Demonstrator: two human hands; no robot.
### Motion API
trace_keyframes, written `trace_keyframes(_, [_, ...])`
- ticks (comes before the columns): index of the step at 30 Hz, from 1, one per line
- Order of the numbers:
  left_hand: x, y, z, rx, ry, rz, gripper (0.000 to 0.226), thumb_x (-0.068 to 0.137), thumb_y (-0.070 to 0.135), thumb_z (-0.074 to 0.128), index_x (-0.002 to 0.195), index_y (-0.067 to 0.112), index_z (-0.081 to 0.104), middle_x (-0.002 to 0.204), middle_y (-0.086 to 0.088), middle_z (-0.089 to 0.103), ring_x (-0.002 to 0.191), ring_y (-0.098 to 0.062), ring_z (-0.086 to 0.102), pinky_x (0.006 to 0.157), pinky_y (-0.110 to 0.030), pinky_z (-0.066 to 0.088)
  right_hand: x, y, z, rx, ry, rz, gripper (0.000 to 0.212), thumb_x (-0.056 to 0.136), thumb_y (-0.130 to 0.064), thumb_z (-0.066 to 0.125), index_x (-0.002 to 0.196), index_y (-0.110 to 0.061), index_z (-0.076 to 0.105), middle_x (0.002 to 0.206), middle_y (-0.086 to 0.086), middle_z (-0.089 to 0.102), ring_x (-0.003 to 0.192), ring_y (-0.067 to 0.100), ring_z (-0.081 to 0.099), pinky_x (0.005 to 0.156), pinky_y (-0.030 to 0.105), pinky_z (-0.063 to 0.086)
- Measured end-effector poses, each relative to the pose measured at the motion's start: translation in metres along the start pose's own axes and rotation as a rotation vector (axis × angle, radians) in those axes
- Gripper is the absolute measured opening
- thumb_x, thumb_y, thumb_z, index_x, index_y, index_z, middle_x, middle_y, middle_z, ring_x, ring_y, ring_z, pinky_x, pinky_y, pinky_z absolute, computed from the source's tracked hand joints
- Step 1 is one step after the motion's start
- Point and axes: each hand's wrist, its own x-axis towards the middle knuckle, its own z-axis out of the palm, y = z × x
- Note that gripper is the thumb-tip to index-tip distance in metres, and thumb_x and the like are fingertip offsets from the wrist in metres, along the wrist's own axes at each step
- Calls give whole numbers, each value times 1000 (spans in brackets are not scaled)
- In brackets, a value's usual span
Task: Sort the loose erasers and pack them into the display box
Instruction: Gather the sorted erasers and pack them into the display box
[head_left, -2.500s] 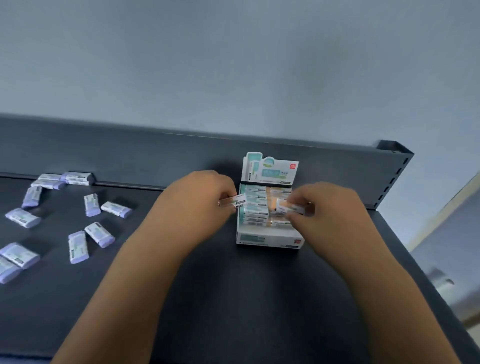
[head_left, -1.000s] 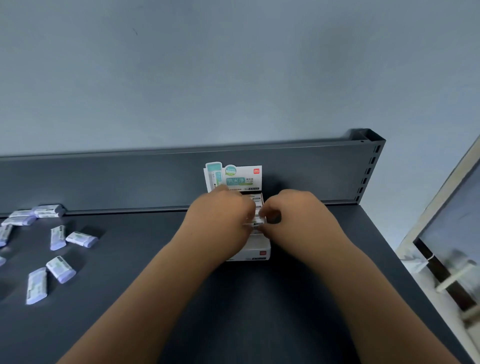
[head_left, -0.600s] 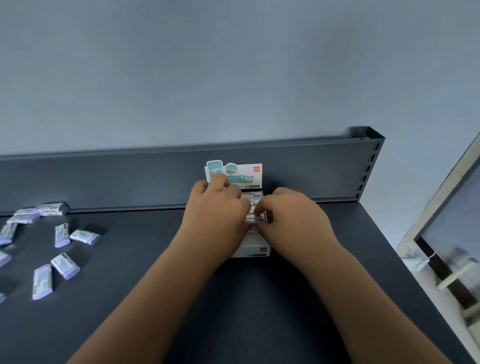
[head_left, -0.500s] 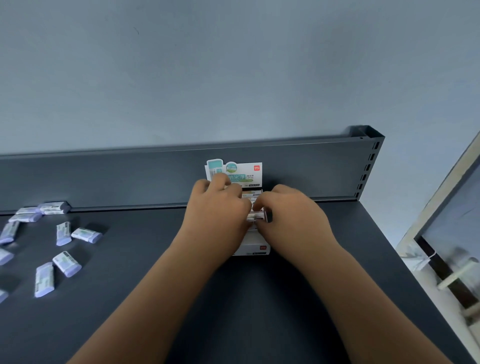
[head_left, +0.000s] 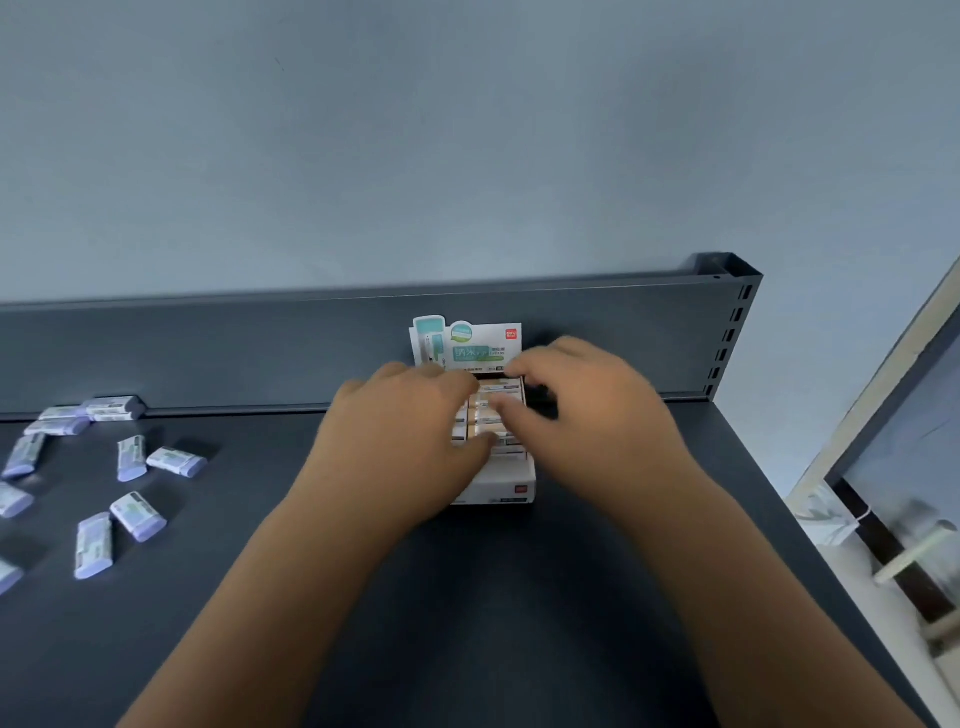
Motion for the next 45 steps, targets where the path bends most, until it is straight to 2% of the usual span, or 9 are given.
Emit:
trace_keyframes(7, [-33,-16,-20,120,47,-142,56,82,71,33,110,35,63,101,12,69,99,-18,61,83,-38,49,-22,-37,-42,-138,-97,22,42,92,-65,43,119,-38,61,108,-14,59,104,12,55,82,39,53])
trace_keyframes(12, [-57,-30,-9,86,53,-228,65,80,77,29,100,31,68,94,10,70,98,-18,62,78,-37,52,-28,-55,-16,-86,-175,10,46,92,-66,43,119,-34,61,118,-14,61,110,13,55,87,39,52])
trace_keyframes(19, [-85,-65,4,22,76,-257,66,77,76,28,95,30,72,85,9,67,90,-19,61,71,-38,52,-35,-87,18,-7,-206,2,46,92,-66,44,121,-34,61,116,-13,61,109,12,54,85,36,50])
trace_keyframes(24, [-94,-115,2,33,59,-236,69,78,79,26,96,32,74,90,11,69,99,-18,58,74,-36,51,-34,-124,44,37,-224,43,50,93,-68,45,129,-37,58,120,-17,59,114,9,53,94,36,49])
trace_keyframes(28, [-96,-161,-6,41,27,-203,78,74,82,17,96,32,73,94,12,67,106,-16,55,79,-35,47,-28,-166,67,-33,-189,45,51,93,-68,42,130,-36,57,120,-17,58,115,9,52,92,35,48])
trace_keyframes(32, [-104,-203,-6,18,26,-180,74,75,81,22,98,32,72,95,11,67,104,-17,56,80,-38,50,-23,-201,85,-30,-149,70,50,93,-66,44,130,-35,58,121,-18,59,118,8,52,93,33,48])
trace_keyframes(37, [-115,-242,-2,-35,24,-192,71,74,79,25,105,36,73,91,12,66,101,-17,57,77,-37,51,-16,-224,102,-34,-162,89,49,94,-64,44,132,-35,57,124,-18,58,121,7,50,95,32,47])
trace_keyframes(42, [-119,-266,-2,-75,49,-250,65,72,78,28,93,34,71,90,13,66,99,-17,58,71,-36,51,-6,-236,117,-34,-207,55,47,95,-63,45,134,-38,54,127,-21,55,121,5,47,93,30,47])
trace_keyframes(45, [-122,-277,-4,-84,31,-302,68,71,80,28,102,37,71,100,15,67,106,-15,57,79,-36,51,3,-240,122,-37,-257,28,46,95,-62,46,135,-39,53,129,-21,54,121,6,48,93,29,47])
